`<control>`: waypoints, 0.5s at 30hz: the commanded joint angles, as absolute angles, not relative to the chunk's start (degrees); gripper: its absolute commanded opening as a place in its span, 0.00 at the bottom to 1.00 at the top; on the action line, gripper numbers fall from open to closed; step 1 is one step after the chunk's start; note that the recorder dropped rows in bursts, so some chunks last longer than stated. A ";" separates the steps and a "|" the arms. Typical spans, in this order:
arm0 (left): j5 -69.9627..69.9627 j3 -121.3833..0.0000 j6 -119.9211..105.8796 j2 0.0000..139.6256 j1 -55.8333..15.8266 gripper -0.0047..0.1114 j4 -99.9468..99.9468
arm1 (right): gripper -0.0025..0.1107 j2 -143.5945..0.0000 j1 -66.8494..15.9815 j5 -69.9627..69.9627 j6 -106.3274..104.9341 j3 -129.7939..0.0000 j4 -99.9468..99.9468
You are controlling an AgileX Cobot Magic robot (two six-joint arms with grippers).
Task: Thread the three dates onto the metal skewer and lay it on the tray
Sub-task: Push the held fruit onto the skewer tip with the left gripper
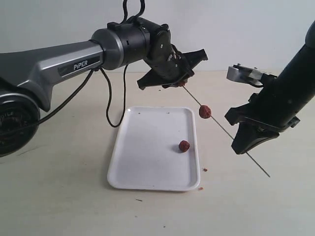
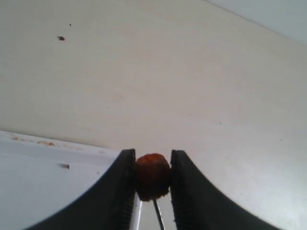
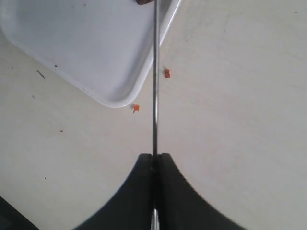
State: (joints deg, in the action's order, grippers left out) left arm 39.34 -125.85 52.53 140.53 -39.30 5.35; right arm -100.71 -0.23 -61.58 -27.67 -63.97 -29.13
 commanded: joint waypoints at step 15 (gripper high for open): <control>39.00 -126.13 52.71 141.00 -40.48 0.28 1.63 | 0.02 -100.76 0.00 -56.56 -28.39 -63.80 -29.59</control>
